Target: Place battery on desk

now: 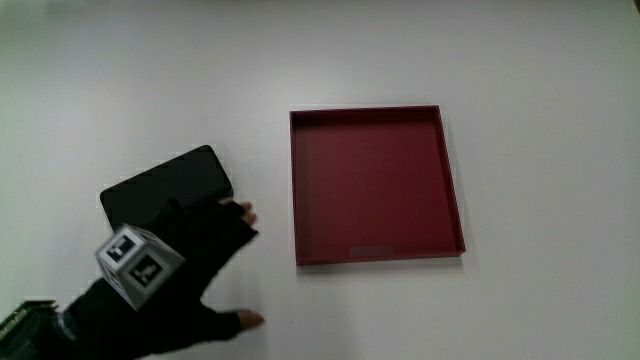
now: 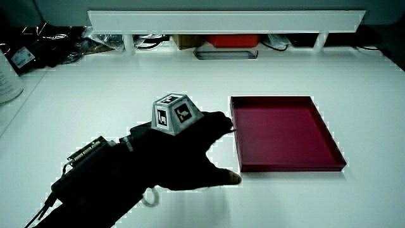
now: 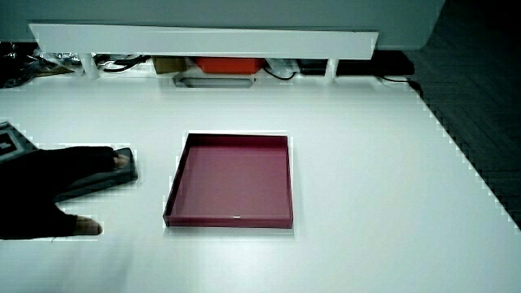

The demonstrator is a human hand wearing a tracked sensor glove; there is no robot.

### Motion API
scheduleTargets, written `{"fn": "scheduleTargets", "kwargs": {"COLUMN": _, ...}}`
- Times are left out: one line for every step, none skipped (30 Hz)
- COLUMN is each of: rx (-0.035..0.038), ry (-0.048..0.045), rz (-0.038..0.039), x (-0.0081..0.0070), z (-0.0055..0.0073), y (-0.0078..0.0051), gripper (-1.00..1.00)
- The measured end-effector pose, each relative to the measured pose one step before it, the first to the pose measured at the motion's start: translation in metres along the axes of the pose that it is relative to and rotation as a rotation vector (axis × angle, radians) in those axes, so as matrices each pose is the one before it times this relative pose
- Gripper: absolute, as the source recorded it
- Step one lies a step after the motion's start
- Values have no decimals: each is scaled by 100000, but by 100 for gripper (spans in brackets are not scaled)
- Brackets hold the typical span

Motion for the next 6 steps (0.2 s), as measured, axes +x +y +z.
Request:
{"fn": "scheduleTargets", "kwargs": {"rx": -1076, "ry": 5534, "rz": -4075, "x": 1158, "z": 441, "y": -48, "gripper": -100}}
{"fn": "scheduleTargets", "kwargs": {"rx": -1008, "ry": -9149, "rz": -5077, "x": 529, "z": -310, "y": 52, "gripper": -100}}
{"fn": "scheduleTargets", "kwargs": {"rx": -1008, "ry": -9149, "rz": -5077, "x": 495, "z": -356, "y": 82, "gripper": -100}}
{"fn": "scheduleTargets", "kwargs": {"rx": -611, "ry": 341, "rz": -5098, "x": 564, "z": -207, "y": 90, "gripper": -100}}
{"fn": "scheduleTargets", "kwargs": {"rx": -1897, "ry": -9475, "rz": 1128, "x": 198, "z": -450, "y": 18, "gripper": -100}}
{"fn": "scheduleTargets", "kwargs": {"rx": -985, "ry": -7011, "rz": -2744, "x": 67, "z": -505, "y": 96, "gripper": -100}}
